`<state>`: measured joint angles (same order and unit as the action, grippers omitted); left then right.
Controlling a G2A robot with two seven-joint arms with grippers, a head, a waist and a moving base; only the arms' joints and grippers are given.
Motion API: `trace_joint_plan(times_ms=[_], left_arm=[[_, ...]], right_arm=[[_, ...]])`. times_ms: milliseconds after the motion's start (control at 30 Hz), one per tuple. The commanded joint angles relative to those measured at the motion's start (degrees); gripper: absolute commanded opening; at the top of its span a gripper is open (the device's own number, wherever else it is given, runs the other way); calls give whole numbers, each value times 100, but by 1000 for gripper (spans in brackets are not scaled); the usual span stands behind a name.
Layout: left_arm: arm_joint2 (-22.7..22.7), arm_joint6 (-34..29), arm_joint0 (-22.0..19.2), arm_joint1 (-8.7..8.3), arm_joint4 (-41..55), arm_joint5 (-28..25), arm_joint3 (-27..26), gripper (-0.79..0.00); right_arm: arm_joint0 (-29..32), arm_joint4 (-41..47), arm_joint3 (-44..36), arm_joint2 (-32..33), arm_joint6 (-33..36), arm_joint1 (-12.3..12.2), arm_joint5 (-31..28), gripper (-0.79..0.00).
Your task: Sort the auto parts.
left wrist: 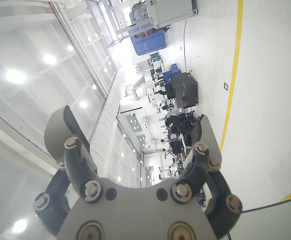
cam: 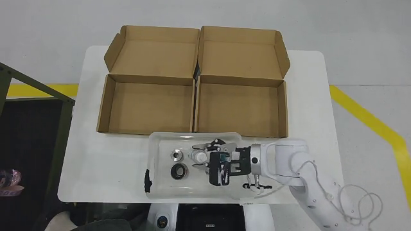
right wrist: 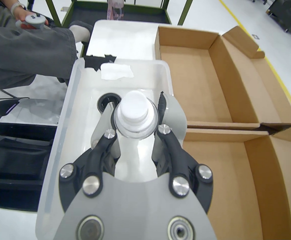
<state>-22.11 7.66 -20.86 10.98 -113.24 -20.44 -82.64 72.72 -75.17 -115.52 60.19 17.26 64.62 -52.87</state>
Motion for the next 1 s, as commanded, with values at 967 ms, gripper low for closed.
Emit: trace_joint_plan(times_ms=[967], left_arm=[[0,0,0,0,0,0,0,0]], right_arm=[[-571,137,609,544,-1255,-54,399,-785]])
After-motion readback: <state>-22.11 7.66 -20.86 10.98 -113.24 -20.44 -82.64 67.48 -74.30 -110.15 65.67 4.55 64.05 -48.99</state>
